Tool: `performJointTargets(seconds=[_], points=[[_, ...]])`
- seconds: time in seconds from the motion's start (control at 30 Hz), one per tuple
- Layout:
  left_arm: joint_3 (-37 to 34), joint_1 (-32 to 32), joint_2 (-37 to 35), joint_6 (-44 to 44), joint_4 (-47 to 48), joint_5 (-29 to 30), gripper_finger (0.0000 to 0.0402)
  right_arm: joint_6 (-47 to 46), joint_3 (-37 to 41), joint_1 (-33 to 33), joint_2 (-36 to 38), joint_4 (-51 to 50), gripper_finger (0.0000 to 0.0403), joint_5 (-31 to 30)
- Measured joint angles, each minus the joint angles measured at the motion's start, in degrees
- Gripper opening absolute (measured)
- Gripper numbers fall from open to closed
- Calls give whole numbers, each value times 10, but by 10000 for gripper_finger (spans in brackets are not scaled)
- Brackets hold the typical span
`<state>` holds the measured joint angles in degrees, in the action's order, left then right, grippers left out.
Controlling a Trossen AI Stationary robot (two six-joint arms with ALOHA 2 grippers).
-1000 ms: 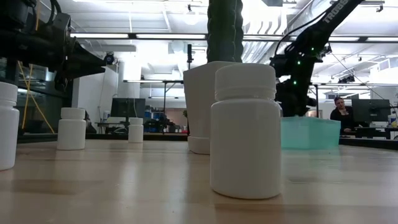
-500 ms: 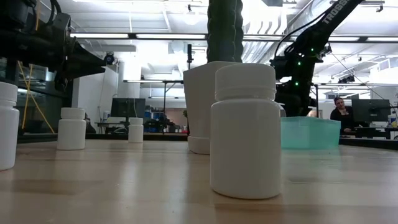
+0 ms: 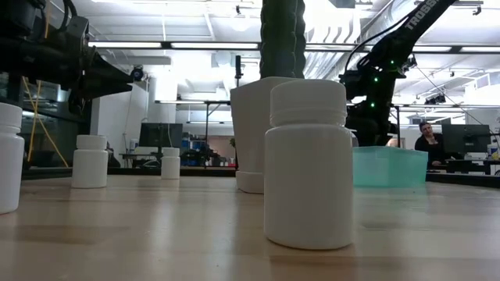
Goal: Pick and place pill bottles into a basket
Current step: Put the white medicine bottle into the blue bin
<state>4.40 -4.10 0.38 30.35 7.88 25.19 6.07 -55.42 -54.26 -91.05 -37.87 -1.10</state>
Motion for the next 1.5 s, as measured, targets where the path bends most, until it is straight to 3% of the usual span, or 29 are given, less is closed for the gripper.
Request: performJointTargets(seconds=[0.33,0.67,1.23,1.5], points=[[0,0,0,0,0,0,127,0,-4,0,0,2,224,0],[0,0,0,0,0,0,127,22,-79,0,0,-22,223,3],[0,0,0,0,0,0,127,138,-189,0,1,-65,220,242],[0,0,0,0,12,12,126,147,-242,1,33,-137,213,261]])
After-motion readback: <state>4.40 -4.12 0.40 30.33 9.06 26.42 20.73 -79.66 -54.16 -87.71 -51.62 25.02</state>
